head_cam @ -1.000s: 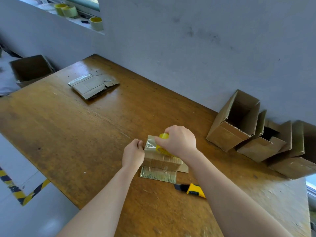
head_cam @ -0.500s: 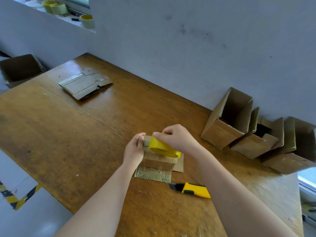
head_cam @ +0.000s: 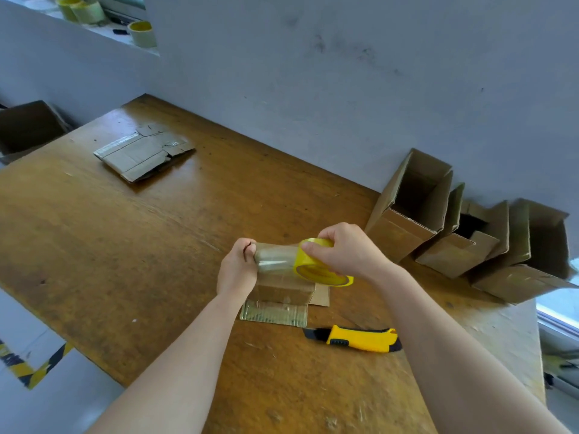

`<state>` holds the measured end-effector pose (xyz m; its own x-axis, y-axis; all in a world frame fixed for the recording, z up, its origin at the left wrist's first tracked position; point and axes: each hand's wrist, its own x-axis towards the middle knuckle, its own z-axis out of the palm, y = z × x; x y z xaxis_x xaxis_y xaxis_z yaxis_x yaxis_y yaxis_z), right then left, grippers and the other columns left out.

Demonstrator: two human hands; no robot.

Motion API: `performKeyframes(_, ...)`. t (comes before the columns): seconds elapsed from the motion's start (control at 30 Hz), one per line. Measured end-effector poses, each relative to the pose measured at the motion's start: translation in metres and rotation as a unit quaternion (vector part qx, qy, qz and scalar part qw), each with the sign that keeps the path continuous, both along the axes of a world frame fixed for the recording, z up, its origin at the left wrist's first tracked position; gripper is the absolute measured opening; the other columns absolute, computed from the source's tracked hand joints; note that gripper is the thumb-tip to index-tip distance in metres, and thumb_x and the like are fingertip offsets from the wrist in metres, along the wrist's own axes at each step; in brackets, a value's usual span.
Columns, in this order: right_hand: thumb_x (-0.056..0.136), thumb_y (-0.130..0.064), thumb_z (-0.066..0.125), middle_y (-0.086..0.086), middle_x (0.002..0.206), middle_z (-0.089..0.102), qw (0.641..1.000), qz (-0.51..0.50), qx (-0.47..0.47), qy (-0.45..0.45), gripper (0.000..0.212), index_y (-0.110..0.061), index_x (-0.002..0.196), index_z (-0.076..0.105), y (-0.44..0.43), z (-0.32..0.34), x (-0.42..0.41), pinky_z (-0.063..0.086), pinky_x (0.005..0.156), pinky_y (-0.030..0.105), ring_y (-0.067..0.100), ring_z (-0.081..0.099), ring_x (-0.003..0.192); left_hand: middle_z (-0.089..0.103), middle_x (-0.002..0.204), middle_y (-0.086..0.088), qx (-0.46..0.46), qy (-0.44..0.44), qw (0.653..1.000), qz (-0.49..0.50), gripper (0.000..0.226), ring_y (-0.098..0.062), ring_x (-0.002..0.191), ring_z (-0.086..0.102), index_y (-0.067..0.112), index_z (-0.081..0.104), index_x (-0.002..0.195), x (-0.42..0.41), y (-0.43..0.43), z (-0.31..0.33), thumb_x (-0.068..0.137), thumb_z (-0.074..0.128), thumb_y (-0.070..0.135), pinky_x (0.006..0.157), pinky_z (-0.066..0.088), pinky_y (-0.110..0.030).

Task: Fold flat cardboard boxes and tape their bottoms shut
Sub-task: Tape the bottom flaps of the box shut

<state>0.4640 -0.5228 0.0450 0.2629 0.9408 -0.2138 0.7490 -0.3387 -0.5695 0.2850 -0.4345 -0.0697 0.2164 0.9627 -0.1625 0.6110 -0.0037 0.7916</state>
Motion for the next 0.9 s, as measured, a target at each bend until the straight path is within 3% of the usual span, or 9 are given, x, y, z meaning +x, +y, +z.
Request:
performKeyframes(0.17,0.088,-0.062,0.048,-0.009,0.058,0.054,0.993,-0.014,0.004,-0.115,0.047,-0.026,0.060,0.057,-0.003,-0.008,0.004,0.035,0.044,0.023,0.011,0.055,0.057,0.061,0.102,-0.001,-0.003,-0.003,1.000,0.005,0.030,-0.018,0.090,0.057,0.025,0.056,0.107,0.000,-0.001,-0.002,0.103,0.027,0.033,0.067,0.050,-0.032)
performKeyframes(0.3,0.089,-0.067,0.043,-0.009,0.079,0.063,0.979,-0.054,-0.036,-0.192,0.057,-0.019,0.100,0.072,-0.012,-0.024,0.019,0.037,0.046,0.021,0.011,0.057,0.068,0.060,0.102,0.001,0.005,0.003,1.000,0.010,0.028,-0.017,0.092,0.056,0.025,0.056,0.106,0.001,0.000,-0.003,0.103,0.029,0.032,0.069,0.047,-0.030)
performKeyframes(0.67,0.086,-0.072,0.040,-0.013,0.064,0.053,0.977,-0.070,-0.056,-0.193,0.063,-0.018,0.096,0.072,-0.013,-0.057,0.030,0.035,0.045,0.021,0.005,0.051,0.058,0.057,0.106,0.004,0.023,0.014,1.000,0.001,0.027,-0.014,0.096,0.054,0.024,0.054,0.116,0.000,0.000,-0.006,0.103,0.031,0.031,0.072,0.046,-0.026)
performKeyframes(0.8,0.086,-0.073,0.038,-0.005,0.088,0.067,0.977,-0.077,-0.051,-0.194,0.067,-0.020,0.112,0.069,-0.013,-0.071,0.031,0.040,0.052,0.025,0.015,0.060,0.076,0.058,0.103,0.005,0.023,0.004,1.000,0.000,0.027,-0.010,0.085,0.052,0.026,0.054,0.115,-0.002,-0.001,-0.004,0.103,0.030,0.032,0.060,0.041,-0.025)
performKeyframes(0.9,0.086,-0.073,0.037,-0.002,0.099,0.070,0.978,-0.089,-0.060,-0.179,0.068,-0.020,0.117,0.067,-0.014,-0.081,0.030,0.044,0.054,0.025,0.017,0.062,0.083,0.059,0.108,0.003,0.024,0.009,1.000,-0.004,0.029,-0.013,0.089,0.053,0.027,0.053,0.118,-0.004,-0.003,-0.004,0.103,0.031,0.036,0.063,0.043,-0.028)
